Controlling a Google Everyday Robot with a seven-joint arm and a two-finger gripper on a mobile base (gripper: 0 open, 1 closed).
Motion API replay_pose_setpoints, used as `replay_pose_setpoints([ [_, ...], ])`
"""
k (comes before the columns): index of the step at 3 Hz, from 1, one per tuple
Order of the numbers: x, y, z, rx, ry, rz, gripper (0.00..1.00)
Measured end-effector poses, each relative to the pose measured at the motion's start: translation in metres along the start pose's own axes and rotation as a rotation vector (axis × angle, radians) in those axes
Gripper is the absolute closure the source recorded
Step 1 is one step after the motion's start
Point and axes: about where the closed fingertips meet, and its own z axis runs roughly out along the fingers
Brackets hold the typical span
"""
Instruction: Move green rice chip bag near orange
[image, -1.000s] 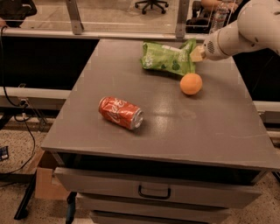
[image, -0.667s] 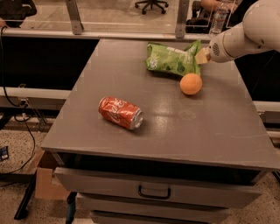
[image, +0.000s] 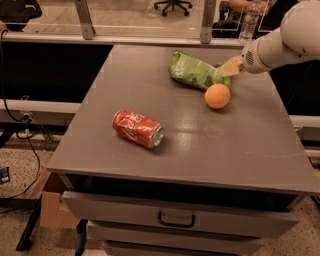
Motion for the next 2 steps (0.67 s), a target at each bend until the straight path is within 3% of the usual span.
replay_pose_setpoints([
  [1,-0.001,-0.010,-0.006,0.042,-0.026,0.007,0.00],
  [2,-0.010,-0.041,-0.032,0.161,-0.085,0.026,0.00],
])
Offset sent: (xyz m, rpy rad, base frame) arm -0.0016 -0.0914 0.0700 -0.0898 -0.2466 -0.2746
